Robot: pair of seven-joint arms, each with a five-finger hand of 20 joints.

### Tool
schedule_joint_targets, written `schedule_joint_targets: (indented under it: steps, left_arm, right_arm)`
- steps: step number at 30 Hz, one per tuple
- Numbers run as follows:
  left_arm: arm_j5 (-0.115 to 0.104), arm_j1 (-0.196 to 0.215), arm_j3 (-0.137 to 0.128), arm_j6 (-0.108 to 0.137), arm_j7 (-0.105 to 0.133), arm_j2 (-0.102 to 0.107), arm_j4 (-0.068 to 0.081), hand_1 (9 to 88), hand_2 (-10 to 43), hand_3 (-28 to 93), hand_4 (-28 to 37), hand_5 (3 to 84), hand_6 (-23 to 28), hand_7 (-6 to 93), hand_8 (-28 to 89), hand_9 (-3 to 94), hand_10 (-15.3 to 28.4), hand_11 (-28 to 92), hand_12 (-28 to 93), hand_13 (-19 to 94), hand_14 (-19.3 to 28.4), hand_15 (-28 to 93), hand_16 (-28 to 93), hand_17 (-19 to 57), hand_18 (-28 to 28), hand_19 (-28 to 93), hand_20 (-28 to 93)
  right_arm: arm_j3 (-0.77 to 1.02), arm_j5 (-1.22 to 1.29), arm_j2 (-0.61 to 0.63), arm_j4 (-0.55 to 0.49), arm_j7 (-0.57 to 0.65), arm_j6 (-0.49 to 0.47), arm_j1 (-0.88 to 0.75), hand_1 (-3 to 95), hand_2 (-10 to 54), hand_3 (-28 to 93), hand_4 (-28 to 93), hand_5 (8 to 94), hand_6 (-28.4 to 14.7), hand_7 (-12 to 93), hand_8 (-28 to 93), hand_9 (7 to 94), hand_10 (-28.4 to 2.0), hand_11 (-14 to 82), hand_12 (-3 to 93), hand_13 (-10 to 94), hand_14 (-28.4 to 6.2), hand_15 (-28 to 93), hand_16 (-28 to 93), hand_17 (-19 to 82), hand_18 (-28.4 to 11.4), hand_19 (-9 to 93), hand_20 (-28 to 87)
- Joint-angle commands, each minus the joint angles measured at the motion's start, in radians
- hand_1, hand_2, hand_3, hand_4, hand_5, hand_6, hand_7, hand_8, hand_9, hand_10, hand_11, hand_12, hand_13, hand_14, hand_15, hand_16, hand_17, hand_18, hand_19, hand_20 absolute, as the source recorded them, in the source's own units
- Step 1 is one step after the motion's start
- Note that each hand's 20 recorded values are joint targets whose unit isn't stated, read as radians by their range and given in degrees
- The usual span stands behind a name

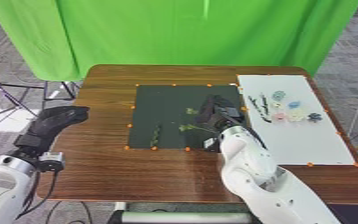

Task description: Arrange flowers

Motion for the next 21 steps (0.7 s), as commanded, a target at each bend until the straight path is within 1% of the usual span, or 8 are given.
schedule_joint_targets:
  steps: [1,10,11,12,14,18,20,21]
  left_arm:
    - [0.003,0.007,-0.002,-0.015,-0.013,0.000,-0.002,33.6,-6.0,60,-14.9,48.5,4.6,16.1,-6,45.7,13.8,21,12,35,18.1,19,2,4.1,13.6,7,18]
    - [0.002,0.010,-0.007,-0.020,-0.016,-0.002,-0.004,33.2,-6.2,61,-14.9,48.3,4.7,15.9,-6,45.3,13.8,20,12,35,18.2,18,2,3.8,13.7,7,18]
    - [0.001,0.004,-0.004,-0.024,-0.017,0.000,0.000,33.2,-6.2,61,-14.9,48.3,4.7,15.9,-6,45.3,13.8,20,12,35,18.1,18,2,3.8,13.7,7,18]
    - [0.001,0.008,-0.006,-0.023,-0.016,-0.001,-0.002,33.2,-6.2,61,-14.9,48.3,4.7,15.8,-6,45.3,13.8,20,12,35,18.1,18,2,3.7,13.7,7,18]
    - [0.001,0.003,-0.004,-0.029,-0.018,0.000,0.001,33.2,-6.2,61,-14.9,48.3,4.8,15.9,-6,45.3,13.8,20,12,35,18.1,18,2,3.7,13.7,7,18]
    - [0.001,0.001,-0.003,-0.031,-0.018,0.001,0.001,33.0,-6.3,61,-14.9,48.3,4.8,15.7,-6,45.0,13.7,20,12,35,18.1,18,3,3.6,13.7,7,18]
    - [0.001,-0.002,-0.003,-0.035,-0.021,0.001,0.003,32.9,-6.3,61,-15.0,48.3,4.8,15.6,-6,45.0,13.7,20,12,35,18.2,18,3,3.5,13.7,7,18]
    - [0.000,0.002,-0.003,-0.033,-0.019,0.002,0.001,32.9,-6.3,61,-14.9,48.3,4.8,15.6,-6,45.0,13.7,20,12,34,18.2,18,3,3.5,13.7,7,18]
  right_arm:
    - [-0.011,0.026,-0.037,0.023,0.032,-0.028,0.013,58.7,-9.5,51,-11,83.2,-3.1,29,20,93.7,-11.4,37.0,23.0,94,0.7,71,19,75,-9.7,93,59]
    - [0.006,0.148,-0.071,0.033,0.067,-0.089,0.004,57.7,-9.5,51,-11,83.0,-3.3,31,19,93.7,-11.7,38.1,22.8,94,0.6,71,19,75,-9.2,93,58]
    - [0.007,0.150,-0.075,0.035,0.071,-0.093,0.003,57.8,-9.5,51,-11,83.1,-3.4,31,19,93.7,-11.7,37.9,22.7,94,0.6,71,19,75,-9.1,93,58]
    - [0.007,0.141,-0.078,0.040,0.070,-0.097,0.002,58.0,-9.5,51,-11,83.0,-3.5,31,18,93.7,-11.9,37.5,22.5,94,0.5,70,19,75,-9.1,93,58]
    - [0.008,0.160,-0.084,0.043,0.076,-0.095,0.000,58.3,-9.5,51,-11,83.1,-3.6,31,18,93.7,-12.1,37.1,22.3,94,0.3,70,19,75,-9.0,93,58]
    - [0.014,0.230,-0.094,0.049,0.073,-0.058,-0.001,58.5,-9.5,50,-11,83.4,-3.7,30,18,93.7,-12.4,36.3,21.9,94,-0.1,69,18,75,-8.4,93,55]
    - [0.016,0.242,-0.100,0.056,0.068,-0.037,0.000,58.8,-8.8,49,-11,83.7,-3.9,29,18,93.7,-12.7,35.7,21.4,94,-0.4,68,18,75,-7.9,93,52]
    - [0.014,0.240,-0.100,0.057,0.070,-0.032,0.001,58.8,-8.3,49,-11,83.9,-4.0,28,18,93.7,-12.8,35.4,21.0,94,-0.5,68,18,76,-7.5,93,50]
